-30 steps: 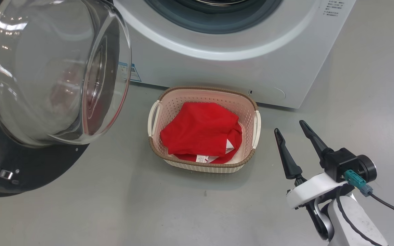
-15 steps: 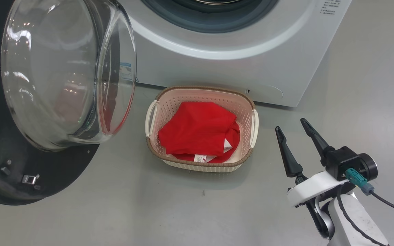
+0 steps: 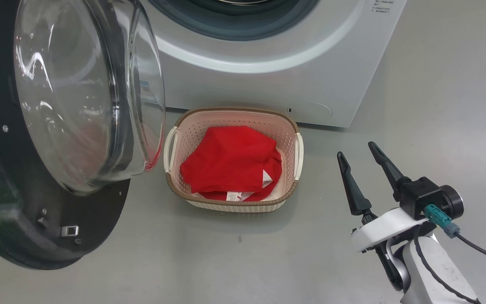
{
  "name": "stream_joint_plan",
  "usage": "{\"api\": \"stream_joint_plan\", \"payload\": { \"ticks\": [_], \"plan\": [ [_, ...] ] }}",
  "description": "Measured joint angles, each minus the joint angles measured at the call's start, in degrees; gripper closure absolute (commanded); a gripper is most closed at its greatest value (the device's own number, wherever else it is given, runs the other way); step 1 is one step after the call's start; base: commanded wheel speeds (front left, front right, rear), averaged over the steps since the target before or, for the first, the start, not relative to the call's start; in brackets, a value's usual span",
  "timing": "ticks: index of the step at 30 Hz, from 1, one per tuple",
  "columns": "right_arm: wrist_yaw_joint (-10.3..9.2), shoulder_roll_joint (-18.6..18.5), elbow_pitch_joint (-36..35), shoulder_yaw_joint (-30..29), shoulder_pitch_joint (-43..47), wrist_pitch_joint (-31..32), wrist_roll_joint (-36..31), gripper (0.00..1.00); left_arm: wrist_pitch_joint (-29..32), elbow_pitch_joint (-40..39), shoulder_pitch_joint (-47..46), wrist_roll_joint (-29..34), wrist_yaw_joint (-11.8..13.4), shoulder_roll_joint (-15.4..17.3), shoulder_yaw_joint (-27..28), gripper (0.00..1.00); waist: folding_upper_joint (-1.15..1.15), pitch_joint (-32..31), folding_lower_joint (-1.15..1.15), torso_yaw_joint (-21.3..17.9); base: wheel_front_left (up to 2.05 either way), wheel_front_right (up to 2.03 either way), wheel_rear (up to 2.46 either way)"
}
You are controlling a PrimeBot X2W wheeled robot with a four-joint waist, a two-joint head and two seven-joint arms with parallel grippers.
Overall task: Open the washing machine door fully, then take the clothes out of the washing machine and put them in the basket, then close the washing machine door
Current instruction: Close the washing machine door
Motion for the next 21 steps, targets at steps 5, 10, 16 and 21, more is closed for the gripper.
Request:
{"api": "stream_joint_plan", "payload": {
  "ticks": [5,10,16,21],
  "plan": [
    [-0.01,0.19,-0.21,-0.03,-0.02,0.0,0.01,0.0,1.93,-3.09,0.81,-0.02,-0.01,-0.86,-0.63,1.0,0.0,0.26,0.0,-1.29,0.0,0.0,0.0],
    [-0.01,0.29,-0.37,0.09,-0.29,0.0,0.1,0.0,3.36,-6.36,1.77,-0.07,-0.25,-1.29,-1.11,1.0,0.0,0.71,0.0,-2.68,0.0,0.0,0.0],
    [-0.01,0.63,-0.92,0.6,-1.54,0.0,0.25,0.0,4.85,-9.69,2.16,-0.09,-0.42,-2.2,-1.71,1.0,0.0,1.36,0.0,-4.98,0.0,0.0,0.0],
    [-0.12,0.68,-1.16,0.78,-1.7,0.0,0.66,0.0,5.57,-12.21,2.2,-0.44,-0.43,-2.97,-2.18,1.0,0.0,1.97,0.0,-7.47,0.0,0.0,0.0]
  ]
}}
